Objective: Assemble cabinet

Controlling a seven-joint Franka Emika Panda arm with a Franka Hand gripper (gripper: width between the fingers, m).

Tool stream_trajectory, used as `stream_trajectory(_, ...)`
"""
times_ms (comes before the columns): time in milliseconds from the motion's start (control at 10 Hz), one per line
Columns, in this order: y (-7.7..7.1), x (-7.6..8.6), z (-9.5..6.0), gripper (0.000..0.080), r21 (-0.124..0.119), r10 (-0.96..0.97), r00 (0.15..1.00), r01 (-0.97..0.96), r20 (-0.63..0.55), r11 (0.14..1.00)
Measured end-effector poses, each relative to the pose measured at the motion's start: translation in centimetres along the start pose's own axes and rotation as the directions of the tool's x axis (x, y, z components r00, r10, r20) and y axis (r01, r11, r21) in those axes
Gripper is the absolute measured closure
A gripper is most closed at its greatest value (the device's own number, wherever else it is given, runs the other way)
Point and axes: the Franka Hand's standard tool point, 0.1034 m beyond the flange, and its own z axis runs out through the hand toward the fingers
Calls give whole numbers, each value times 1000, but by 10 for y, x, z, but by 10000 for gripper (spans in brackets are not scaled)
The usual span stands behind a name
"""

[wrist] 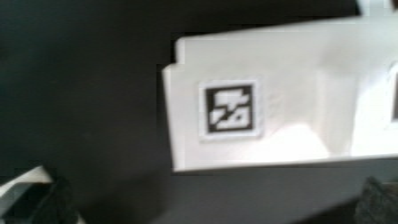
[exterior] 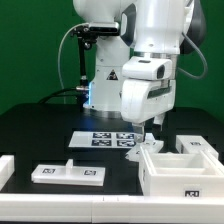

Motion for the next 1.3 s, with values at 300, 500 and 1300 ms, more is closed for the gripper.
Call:
stream_trajectory(300,0,-1,1,2,1,4,1000,-4,2,1000)
stream_trajectory(500,-4,-7,14,2,1,-1,1000,1,8,1000)
stream_trajectory(1300,-10,-12,27,395,8,5,1000,-5,19,1000)
